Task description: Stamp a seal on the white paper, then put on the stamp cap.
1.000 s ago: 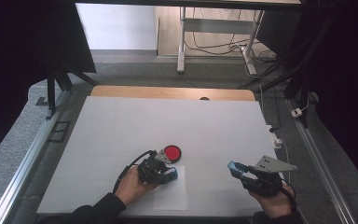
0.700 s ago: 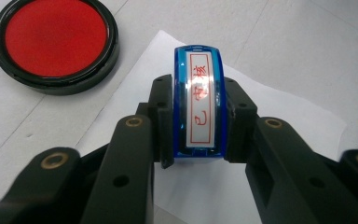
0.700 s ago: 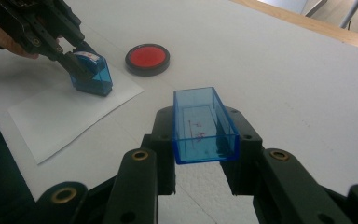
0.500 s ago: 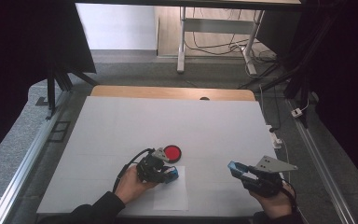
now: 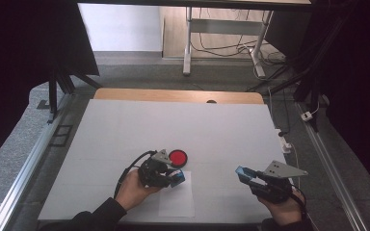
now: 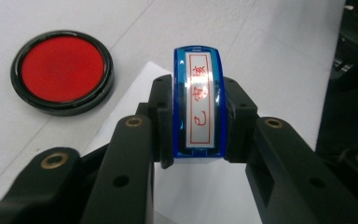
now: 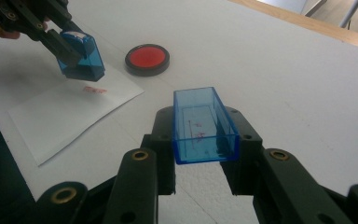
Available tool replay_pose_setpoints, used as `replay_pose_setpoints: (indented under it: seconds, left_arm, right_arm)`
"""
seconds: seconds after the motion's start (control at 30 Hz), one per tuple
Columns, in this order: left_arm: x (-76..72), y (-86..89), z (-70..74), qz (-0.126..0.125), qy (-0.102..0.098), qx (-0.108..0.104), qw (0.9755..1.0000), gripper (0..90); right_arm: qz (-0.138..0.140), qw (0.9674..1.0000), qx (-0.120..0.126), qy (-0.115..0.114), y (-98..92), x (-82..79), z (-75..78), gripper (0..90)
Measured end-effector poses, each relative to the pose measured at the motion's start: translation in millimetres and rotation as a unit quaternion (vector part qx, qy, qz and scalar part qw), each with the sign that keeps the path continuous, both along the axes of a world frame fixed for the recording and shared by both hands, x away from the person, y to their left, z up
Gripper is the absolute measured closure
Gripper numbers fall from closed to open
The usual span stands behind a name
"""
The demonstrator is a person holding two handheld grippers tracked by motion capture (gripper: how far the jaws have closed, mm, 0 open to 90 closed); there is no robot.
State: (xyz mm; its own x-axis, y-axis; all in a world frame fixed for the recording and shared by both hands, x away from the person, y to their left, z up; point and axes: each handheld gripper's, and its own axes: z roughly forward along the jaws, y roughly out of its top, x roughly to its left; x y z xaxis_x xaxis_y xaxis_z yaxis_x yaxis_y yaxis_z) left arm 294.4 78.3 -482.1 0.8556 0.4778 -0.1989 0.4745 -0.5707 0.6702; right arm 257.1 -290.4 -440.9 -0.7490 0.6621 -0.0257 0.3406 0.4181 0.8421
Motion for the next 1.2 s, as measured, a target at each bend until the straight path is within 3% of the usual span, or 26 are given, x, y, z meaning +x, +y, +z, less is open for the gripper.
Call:
replay_pose_setpoints:
  seconds: [0.43, 0.8, 1.2]
  left_arm:
    - [-3.0, 12.8, 17.7, -0.008, -0.015, -0.028, 0.9995, 69.4]
    - [-3.9, 28.2, 35.9, -0.001, -0.031, -0.054, 0.9981, 69.4]
    - [-5.0, 39.3, 51.2, -0.011, -0.050, -0.065, 0.9966, 69.4]
  right_arm:
    - [0.001, 1.0000, 0.001, 0.002, 0.4, 0.0, -0.1, 69.0]
    - [0.003, 1.0000, 0.004, 0.008, 1.5, 0.6, -0.8, 68.9]
    - [0.019, 0.9995, 0.011, 0.022, 5.6, 2.4, -0.8, 69.0]
